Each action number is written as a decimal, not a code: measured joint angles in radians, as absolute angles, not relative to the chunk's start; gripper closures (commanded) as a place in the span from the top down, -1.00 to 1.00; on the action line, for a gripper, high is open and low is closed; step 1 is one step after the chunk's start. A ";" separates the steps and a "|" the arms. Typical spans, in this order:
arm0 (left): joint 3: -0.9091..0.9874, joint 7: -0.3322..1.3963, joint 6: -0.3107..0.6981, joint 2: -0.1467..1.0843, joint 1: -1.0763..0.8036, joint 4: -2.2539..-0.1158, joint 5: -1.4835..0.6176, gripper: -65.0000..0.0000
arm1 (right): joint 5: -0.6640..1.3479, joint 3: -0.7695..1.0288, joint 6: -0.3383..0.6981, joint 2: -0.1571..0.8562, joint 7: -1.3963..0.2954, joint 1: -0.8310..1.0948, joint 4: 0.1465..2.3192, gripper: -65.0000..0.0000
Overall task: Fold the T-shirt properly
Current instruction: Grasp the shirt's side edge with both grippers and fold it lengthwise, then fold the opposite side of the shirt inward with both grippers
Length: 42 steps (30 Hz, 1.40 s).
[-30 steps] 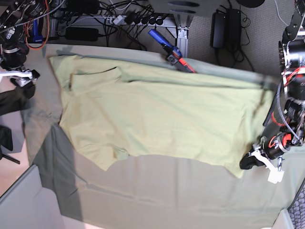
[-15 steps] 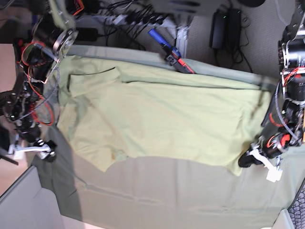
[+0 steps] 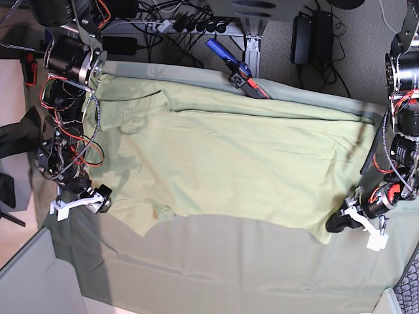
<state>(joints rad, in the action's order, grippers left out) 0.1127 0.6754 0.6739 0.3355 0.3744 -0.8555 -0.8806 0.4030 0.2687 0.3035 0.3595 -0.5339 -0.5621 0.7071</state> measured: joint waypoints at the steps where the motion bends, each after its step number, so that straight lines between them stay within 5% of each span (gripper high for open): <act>1: 0.113 0.674 0.674 0.336 0.374 -0.855 -0.881 -1.00 | 0.403 0.269 0.303 0.354 -0.559 -0.562 0.717 0.34; 11: 0.112 0.627 0.674 0.336 0.374 -0.855 -0.895 -1.00 | 0.409 0.264 0.308 0.313 -0.683 -0.546 0.847 0.32; 13: 0.112 0.628 0.674 0.336 0.374 -0.855 -0.895 -1.00 | 0.407 0.264 0.308 0.316 -0.682 -0.547 0.862 0.08; 18: 0.112 0.650 0.674 0.336 0.374 -0.855 -0.896 -1.00 | 0.407 0.264 0.308 0.321 -0.682 -0.546 0.868 -1.00; 30: 0.113 0.733 0.674 0.381 0.369 -0.868 -0.926 -1.00 | 0.402 0.264 0.312 0.339 -0.709 -0.488 0.969 -1.00; 42: 0.112 0.880 0.683 0.474 0.173 -1.271 -1.075 -1.00 | 0.478 0.263 0.328 0.454 -0.719 -0.195 1.338 -1.00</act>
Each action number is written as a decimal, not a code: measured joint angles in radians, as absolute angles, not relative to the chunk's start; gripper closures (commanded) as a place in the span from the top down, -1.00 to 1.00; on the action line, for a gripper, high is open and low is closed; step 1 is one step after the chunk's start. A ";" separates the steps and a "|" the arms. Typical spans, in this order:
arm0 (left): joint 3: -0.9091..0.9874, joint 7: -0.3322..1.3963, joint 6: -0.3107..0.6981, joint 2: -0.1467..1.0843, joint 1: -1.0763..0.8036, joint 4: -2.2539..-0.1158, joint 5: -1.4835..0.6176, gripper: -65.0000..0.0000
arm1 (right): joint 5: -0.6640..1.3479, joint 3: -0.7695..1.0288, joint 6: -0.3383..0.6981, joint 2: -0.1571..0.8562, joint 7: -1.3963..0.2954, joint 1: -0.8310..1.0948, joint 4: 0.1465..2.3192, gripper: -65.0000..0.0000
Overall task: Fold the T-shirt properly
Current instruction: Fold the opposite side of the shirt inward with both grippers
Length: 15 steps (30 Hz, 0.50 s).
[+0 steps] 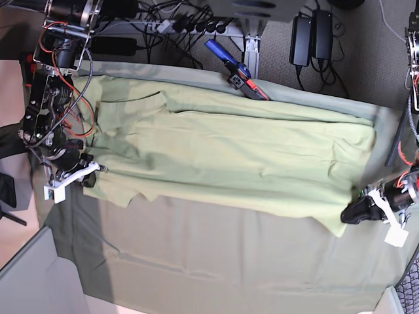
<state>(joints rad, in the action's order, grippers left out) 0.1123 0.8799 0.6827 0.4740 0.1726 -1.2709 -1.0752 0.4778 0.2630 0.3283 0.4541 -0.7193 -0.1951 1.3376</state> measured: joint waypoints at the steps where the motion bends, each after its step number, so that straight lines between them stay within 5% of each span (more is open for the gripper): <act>1: 0.112 0.884 0.683 0.477 0.159 -1.284 -1.076 -1.00 | 0.482 0.264 0.328 0.460 -0.720 -0.179 1.349 -1.00; 15: 0.111 0.939 0.683 0.480 0.038 -1.290 -1.079 -1.00 | 0.531 0.303 0.328 0.485 -0.731 -0.049 1.365 -1.00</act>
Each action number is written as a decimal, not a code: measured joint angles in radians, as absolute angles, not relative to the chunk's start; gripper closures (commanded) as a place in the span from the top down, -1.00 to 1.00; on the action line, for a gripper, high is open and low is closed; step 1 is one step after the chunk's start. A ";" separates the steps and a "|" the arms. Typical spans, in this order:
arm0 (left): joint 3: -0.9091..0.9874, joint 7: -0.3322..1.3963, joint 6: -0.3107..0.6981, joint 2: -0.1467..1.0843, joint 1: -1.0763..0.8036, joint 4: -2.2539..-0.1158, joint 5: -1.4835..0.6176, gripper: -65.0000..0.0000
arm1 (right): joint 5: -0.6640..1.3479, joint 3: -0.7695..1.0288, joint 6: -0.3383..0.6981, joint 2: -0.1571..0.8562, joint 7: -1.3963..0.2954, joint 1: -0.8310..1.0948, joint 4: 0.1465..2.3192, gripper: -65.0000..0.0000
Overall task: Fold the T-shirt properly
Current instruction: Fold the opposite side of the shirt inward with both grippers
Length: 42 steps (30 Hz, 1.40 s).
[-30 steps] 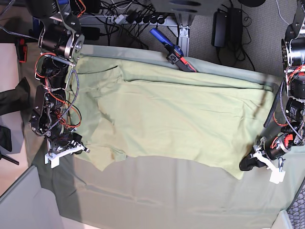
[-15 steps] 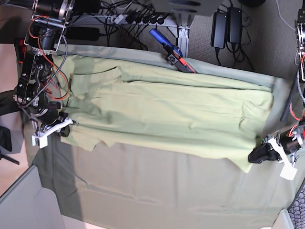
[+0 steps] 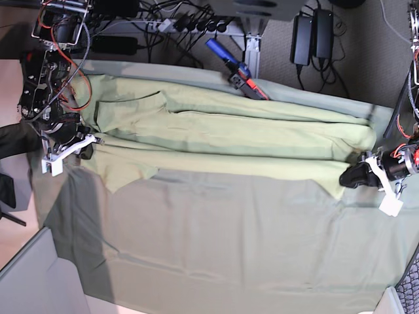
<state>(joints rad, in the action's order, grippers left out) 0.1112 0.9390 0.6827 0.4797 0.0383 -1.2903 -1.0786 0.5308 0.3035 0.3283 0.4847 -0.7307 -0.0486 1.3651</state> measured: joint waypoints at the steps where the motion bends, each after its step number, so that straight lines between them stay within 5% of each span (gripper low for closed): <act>1: 0.111 0.939 0.682 0.480 0.032 -1.290 -1.084 -1.00 | 0.533 0.304 0.328 0.485 -0.730 -0.040 1.365 -1.00; 5: 0.111 0.939 0.683 0.480 0.015 -1.290 -1.090 -1.00 | 0.543 0.305 0.328 0.485 -0.723 -0.010 1.365 -1.00; 6: 0.111 0.939 0.683 0.480 0.017 -1.290 -1.090 -1.00 | 0.542 0.305 0.328 0.484 -0.723 -0.008 1.365 -0.87; 8: 0.111 0.934 0.683 0.480 0.019 -1.290 -1.101 -1.00 | 0.534 0.306 0.329 0.485 -0.724 -0.006 1.365 -0.13; 10: 0.111 0.935 0.683 0.480 0.019 -1.290 -1.102 -1.00 | 0.531 0.306 0.328 0.485 -0.732 -0.006 1.365 0.33; 14: 0.111 0.935 0.683 0.480 0.019 -1.290 -1.102 -0.76 | 0.531 0.320 0.328 0.483 -0.757 -0.005 1.372 0.34; 25: 0.111 0.935 0.683 0.481 0.019 -1.290 -1.109 -0.75 | 0.573 0.484 0.329 0.481 -0.786 -0.028 1.534 0.34; 42: 0.111 0.935 0.683 0.482 0.015 -1.290 -1.135 -0.75 | 0.541 0.044 0.334 0.476 -0.761 -0.261 1.240 0.34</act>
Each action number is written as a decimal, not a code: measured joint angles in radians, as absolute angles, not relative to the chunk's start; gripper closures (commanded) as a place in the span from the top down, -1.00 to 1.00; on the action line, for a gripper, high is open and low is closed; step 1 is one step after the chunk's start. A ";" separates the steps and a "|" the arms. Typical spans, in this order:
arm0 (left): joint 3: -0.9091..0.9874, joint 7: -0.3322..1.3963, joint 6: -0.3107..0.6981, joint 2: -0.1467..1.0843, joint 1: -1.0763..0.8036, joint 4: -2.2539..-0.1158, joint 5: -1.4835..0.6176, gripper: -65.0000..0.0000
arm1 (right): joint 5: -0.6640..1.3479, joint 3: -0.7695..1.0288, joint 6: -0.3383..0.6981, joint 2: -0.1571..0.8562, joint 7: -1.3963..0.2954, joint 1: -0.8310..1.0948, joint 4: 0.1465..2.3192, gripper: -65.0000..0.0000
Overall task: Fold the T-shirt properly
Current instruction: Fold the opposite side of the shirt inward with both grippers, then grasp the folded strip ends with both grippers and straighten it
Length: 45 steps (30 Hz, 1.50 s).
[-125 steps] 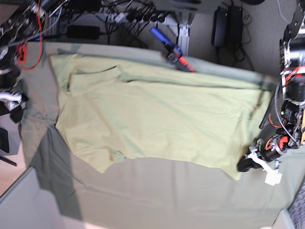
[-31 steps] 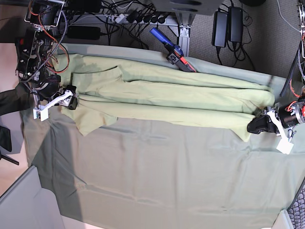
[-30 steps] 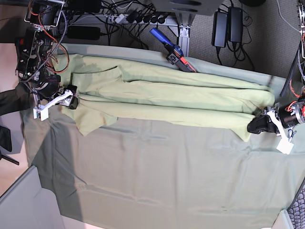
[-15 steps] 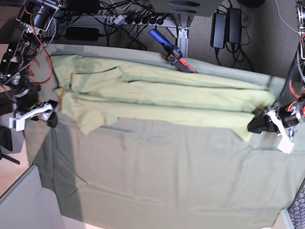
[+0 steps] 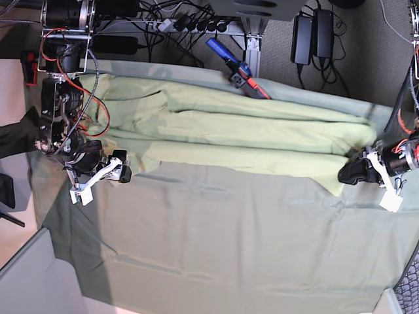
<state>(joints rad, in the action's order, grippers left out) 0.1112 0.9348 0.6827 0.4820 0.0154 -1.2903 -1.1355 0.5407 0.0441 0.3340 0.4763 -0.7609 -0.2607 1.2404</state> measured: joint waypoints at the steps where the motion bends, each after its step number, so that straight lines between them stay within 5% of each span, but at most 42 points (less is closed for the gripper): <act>1: 0.111 0.935 0.683 0.482 0.016 -1.290 -1.143 -0.75 | 0.537 0.034 0.334 0.476 -0.760 -0.261 1.240 0.32; 3: 0.111 0.935 0.683 0.482 0.017 -1.290 -1.143 -0.75 | 0.534 0.030 0.334 0.476 -0.760 -0.260 1.240 0.02; 6: 0.111 0.935 0.683 0.482 0.016 -1.290 -1.143 -0.75 | 0.532 0.030 0.335 0.479 -0.760 -0.258 1.240 -0.87; 7: 0.111 0.935 0.683 0.482 0.017 -1.290 -1.144 -0.75 | 0.532 0.030 0.336 0.479 -0.759 -0.254 1.240 -1.00; 17: 0.111 0.973 0.683 0.482 0.016 -1.290 -1.184 -0.75 | 0.548 0.083 0.336 0.479 -0.805 -0.234 1.282 -1.00; 33: 0.113 1.047 0.683 0.532 -0.058 -1.349 -1.284 -0.74 | 0.620 0.364 0.344 0.479 -0.879 0.171 1.803 -1.00; 39: 0.113 1.028 0.683 0.534 -0.069 -1.349 -1.228 -0.10 | 0.624 0.369 0.344 0.479 -0.879 0.279 1.825 -1.00; 44: 0.113 1.017 0.683 0.535 -0.069 -1.349 -1.216 -0.06 | 0.616 0.370 0.344 0.479 -0.880 0.325 1.825 -1.00; 45: 0.113 1.016 0.683 0.535 -0.069 -1.349 -1.216 -0.03 | 0.615 0.370 0.344 0.479 -0.880 0.330 1.825 -0.74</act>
